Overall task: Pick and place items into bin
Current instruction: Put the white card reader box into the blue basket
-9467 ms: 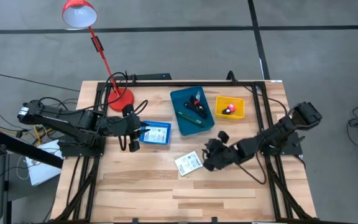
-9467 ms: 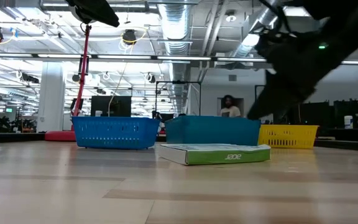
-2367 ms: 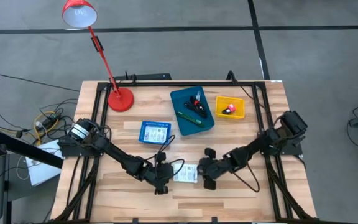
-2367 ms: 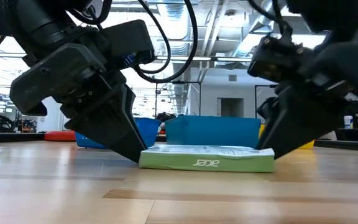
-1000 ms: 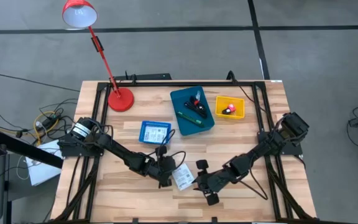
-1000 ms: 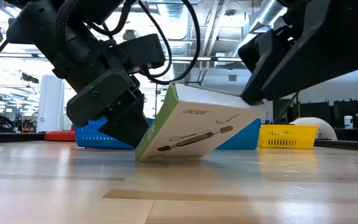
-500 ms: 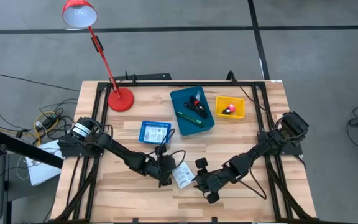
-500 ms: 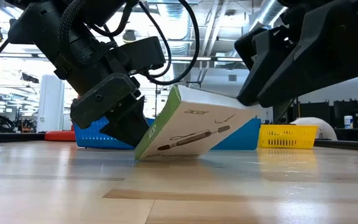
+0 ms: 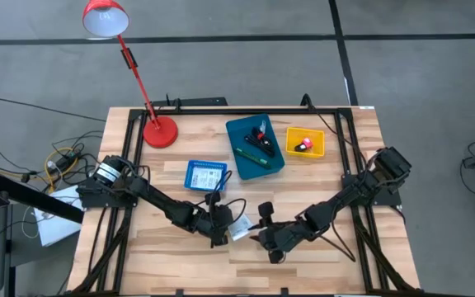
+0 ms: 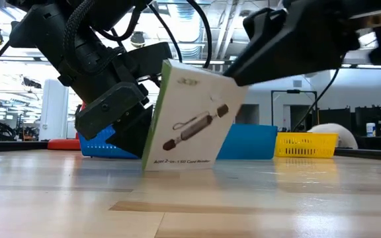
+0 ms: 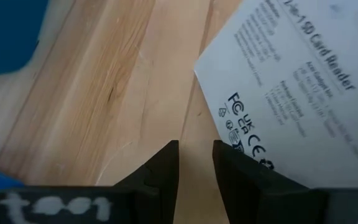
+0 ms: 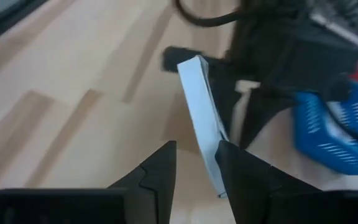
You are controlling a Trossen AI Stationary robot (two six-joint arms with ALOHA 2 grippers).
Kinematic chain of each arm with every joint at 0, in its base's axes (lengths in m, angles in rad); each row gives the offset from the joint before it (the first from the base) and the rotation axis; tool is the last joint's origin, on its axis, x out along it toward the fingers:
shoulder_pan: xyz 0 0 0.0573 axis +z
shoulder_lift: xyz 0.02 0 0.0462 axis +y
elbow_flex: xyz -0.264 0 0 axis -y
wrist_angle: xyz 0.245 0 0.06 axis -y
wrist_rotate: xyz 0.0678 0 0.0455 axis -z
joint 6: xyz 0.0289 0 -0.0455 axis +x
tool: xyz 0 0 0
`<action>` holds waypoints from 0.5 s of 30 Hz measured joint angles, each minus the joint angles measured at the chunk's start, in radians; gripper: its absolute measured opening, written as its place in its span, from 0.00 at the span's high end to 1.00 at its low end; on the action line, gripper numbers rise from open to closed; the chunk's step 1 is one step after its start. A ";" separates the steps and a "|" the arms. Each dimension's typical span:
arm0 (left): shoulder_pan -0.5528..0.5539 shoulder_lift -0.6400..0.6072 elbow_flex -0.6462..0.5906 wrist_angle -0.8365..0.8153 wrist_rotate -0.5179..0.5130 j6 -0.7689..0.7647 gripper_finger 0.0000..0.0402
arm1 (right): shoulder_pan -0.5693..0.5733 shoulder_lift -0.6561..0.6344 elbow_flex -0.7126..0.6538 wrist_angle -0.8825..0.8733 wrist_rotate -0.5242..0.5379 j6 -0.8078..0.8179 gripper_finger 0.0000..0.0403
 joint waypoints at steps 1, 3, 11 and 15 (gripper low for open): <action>0.000 0.000 0.000 0.000 -0.001 -0.006 0.77 | -0.001 0.000 0.000 0.006 0.017 -0.006 0.70; 0.000 0.000 0.000 0.000 -0.001 -0.014 0.77 | -0.002 0.000 0.000 0.019 0.041 -0.021 0.70; -0.006 0.000 0.000 0.019 0.036 -0.025 0.77 | -0.011 0.002 -0.001 0.033 0.092 -0.046 0.70; -0.005 0.000 0.000 0.019 0.036 -0.025 0.77 | -0.018 0.002 -0.001 0.032 0.082 -0.044 0.70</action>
